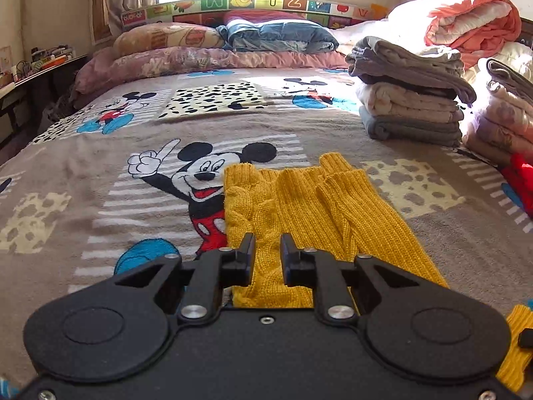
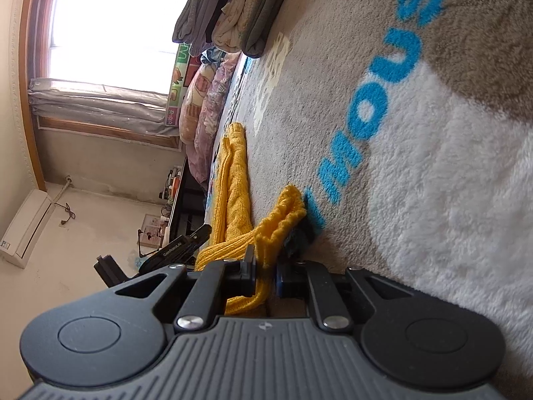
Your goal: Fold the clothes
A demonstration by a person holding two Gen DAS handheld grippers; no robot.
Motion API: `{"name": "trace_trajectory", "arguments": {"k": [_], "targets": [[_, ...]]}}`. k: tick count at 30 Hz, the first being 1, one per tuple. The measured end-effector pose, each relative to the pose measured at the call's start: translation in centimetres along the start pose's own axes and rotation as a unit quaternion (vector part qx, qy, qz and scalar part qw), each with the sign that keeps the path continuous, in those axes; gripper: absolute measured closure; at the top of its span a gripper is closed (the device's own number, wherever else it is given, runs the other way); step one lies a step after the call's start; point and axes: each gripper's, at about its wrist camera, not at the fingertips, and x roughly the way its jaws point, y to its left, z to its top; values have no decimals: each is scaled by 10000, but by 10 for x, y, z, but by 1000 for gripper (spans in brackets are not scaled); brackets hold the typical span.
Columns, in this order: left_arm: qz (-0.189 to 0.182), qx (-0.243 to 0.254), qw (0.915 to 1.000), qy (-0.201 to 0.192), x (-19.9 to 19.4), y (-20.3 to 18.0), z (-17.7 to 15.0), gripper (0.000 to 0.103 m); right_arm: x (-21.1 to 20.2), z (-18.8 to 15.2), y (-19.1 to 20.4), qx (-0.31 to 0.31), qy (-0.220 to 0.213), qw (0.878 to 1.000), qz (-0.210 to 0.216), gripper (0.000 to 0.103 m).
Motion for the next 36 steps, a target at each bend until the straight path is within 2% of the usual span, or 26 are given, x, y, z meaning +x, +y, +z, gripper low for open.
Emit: {"name": "trace_trajectory", "arguments": {"k": [4, 8, 12, 15, 20, 22, 23, 25, 26, 28, 30, 32, 34, 36], "targets": [[97, -530, 9984, -197, -60, 9, -49, 89, 2, 3, 3, -101, -108, 9999, 85, 89], [116, -796, 9963, -290, -95, 14, -91, 88, 3, 5, 2, -152, -108, 9997, 168, 89], [49, -1081, 9925, -576, -109, 31, -95, 89, 1, 6, 2, -263, -117, 9994, 180, 88], [-313, -1192, 9897, -724, -101, 40, -77, 89, 2, 8, 3, -270, -156, 9994, 161, 87], [-736, -570, 9946, -467, -48, 25, -31, 89, 4, 7, 7, -391, -193, 9990, 53, 87], [-811, -433, 9955, -233, -21, 19, -22, 89, 2, 6, 7, -402, -183, 9990, 26, 87], [-847, -298, 9960, -1, -4, 14, -22, 89, 1, 6, 6, -404, -176, 9990, 9, 87], [-1106, 133, 9900, 861, 28, 3, -36, 89, -1, 7, 5, -383, -175, 9991, -5, 87], [-1145, 220, 9885, 961, 28, 2, -39, 88, -1, 7, 5, -358, -181, 9992, -1, 87], [-1107, 160, 9910, 740, 10, 6, -38, 88, -1, 8, 6, -364, -183, 9992, 17, 87], [-1120, -70, 9934, 215, -26, 14, -43, 88, 0, 8, 8, -360, -172, 9992, 53, 87], [-1098, -306, 9934, -147, -60, 19, -56, 84, 0, 8, 9, -349, -154, 9992, 103, 87], [-974, -431, 9938, -328, -85, 21, -75, 84, 0, 8, 10, -337, -146, 9992, 168, 79], [-768, -276, 9961, -320, -101, 17, -86, 84, -1, 8, 12, -363, -143, 9989, 242, 78]]}}
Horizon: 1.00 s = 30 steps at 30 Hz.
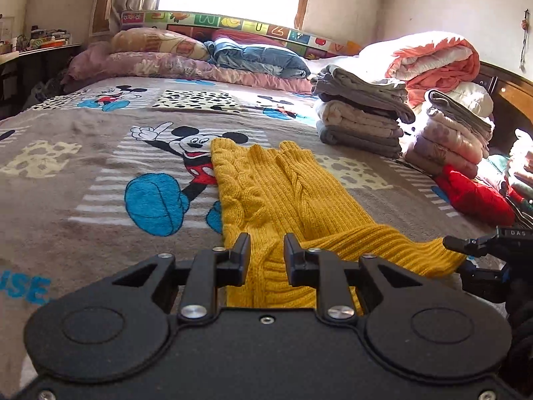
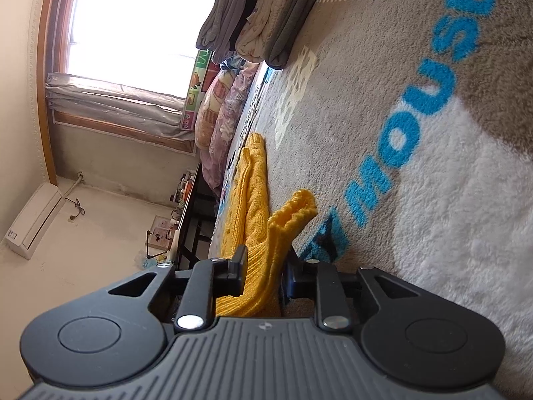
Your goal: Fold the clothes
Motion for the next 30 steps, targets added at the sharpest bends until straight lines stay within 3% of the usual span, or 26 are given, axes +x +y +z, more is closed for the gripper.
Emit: {"name": "trace_trajectory", "arguments": {"k": [2, 5, 6, 7, 9, 12, 13, 14, 16, 20, 24, 30], "targets": [[172, 280, 9995, -15, -13, -7, -4, 84, -2, 0, 4, -72, -11, 9999, 102, 78], [-152, 127, 9997, -135, -22, -6, -9, 84, -3, 0, 13, -203, -53, 9996, 168, 79], [-292, 56, 9994, -151, -23, -5, -12, 84, -3, 0, 16, -247, -67, 9995, 189, 83], [-400, 49, 9992, 3, -16, -5, -16, 84, -2, 0, 18, -280, -75, 9994, 188, 89], [-578, 103, 9970, 495, 6, -6, -26, 84, -1, 0, 23, -345, -88, 9992, 182, 90], [-759, -155, 9961, 417, 6, 1, -27, 84, -1, 2, 29, -388, -146, 9990, 172, 91], [-830, -117, 9963, 196, -7, 4, -21, 79, -1, 3, 32, -406, -152, 9989, 154, 92], [-869, -63, 9962, -19, -18, 6, -18, 60, -1, 4, 34, -408, -161, 9989, 161, 92], [-877, -107, 9954, -377, -36, 15, -16, 40, -2, 6, 44, -529, -189, 9983, 142, 92], [-653, -434, 9952, -578, -45, 34, -16, 41, 0, 10, 67, -686, -158, 9973, 189, 92], [-911, 264, 9943, -487, -46, 17, -20, 41, 9, 15, 90, -714, -147, 9970, 261, 92], [-1012, 925, 9901, 289, -14, -6, -37, 41, 28, 20, 121, -849, -137, 9961, 201, 92]]}}
